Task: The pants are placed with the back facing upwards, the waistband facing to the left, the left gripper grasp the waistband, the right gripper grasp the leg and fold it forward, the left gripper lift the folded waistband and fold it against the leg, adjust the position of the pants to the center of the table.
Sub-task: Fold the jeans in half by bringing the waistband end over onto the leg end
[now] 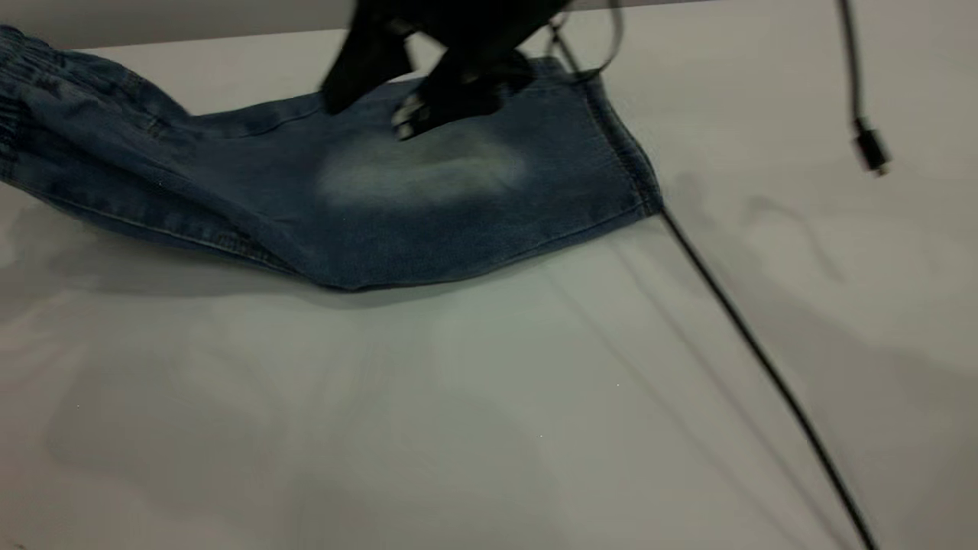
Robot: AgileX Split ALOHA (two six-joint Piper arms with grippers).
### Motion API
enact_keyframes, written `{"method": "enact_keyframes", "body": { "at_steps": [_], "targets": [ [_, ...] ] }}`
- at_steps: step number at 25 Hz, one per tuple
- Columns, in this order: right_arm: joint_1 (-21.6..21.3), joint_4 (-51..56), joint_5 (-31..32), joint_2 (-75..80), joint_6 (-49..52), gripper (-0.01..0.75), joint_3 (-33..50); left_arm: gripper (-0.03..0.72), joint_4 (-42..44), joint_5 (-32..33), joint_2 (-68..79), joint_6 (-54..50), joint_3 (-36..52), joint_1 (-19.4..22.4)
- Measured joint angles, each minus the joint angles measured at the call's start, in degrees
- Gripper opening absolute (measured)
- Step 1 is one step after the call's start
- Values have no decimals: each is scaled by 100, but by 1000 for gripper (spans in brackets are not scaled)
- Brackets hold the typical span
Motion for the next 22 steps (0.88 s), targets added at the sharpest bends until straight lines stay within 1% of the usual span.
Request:
{"method": "enact_keyframes", "body": {
  "at_steps": [5, 9, 12, 15, 22],
  "targets": [
    [302, 276, 143, 500, 238, 477, -670, 101, 454, -17, -762, -111, 320, 0],
    [526, 276, 389, 902, 480, 477, -1209, 101, 343, 81, -1191, -118, 423, 0],
    [722, 276, 377, 1139, 538, 477, -1506, 101, 348, 320, -1429, -248, 428, -53],
    [865, 276, 377, 1317, 635, 477, -1734, 101, 376, 384, -1652, -248, 428, -273],
    [1039, 314, 383, 1439, 764, 477, -1941, 101, 318, 164, -1885, -243, 428, -981]
  ]
}}
